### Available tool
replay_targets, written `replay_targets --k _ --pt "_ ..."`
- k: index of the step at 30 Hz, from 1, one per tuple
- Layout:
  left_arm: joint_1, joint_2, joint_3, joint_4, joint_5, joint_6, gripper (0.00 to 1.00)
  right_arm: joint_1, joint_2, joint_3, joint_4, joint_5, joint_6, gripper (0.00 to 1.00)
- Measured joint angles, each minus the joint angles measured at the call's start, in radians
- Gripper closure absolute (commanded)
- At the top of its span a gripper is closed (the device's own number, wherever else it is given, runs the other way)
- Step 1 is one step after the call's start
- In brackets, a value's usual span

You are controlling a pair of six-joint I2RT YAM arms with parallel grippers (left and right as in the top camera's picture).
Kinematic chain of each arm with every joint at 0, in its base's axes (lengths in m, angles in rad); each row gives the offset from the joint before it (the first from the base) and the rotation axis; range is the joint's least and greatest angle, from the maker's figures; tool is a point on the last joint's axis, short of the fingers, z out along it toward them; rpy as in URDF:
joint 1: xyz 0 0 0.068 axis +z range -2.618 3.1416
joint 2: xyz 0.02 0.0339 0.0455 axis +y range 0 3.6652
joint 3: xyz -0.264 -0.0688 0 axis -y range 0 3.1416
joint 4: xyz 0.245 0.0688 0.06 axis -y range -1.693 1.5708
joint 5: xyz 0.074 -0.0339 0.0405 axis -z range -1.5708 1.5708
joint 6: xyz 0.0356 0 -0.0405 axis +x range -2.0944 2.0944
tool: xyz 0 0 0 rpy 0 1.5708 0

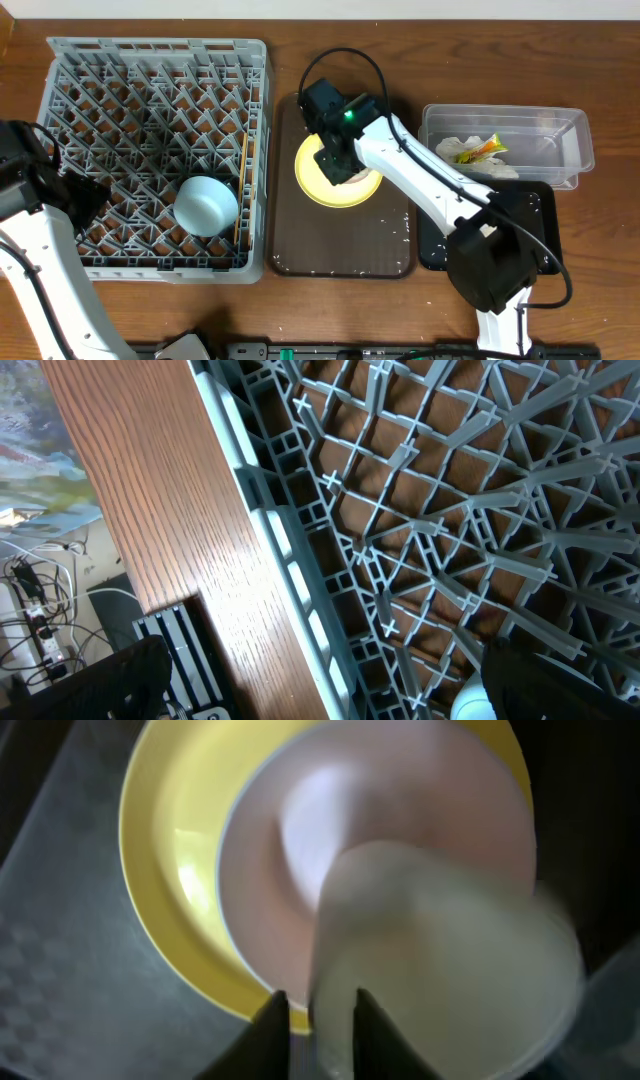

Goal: Sort waste into correct bins and load items into the dishwasher
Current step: 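Lower the right gripper into the white cup and grasp it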

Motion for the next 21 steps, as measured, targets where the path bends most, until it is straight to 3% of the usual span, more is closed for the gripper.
replay_targets --k 16,21 --pt "0.0 0.0 0.0 0.0 0.0 0.0 0.0 0.0 -0.005 0.001 -0.003 0.0 0.001 0.73" --pt "0.0 0.0 0.0 0.0 0.0 0.0 0.0 0.0 -0.005 0.001 0.01 0.001 0.002 0.92"
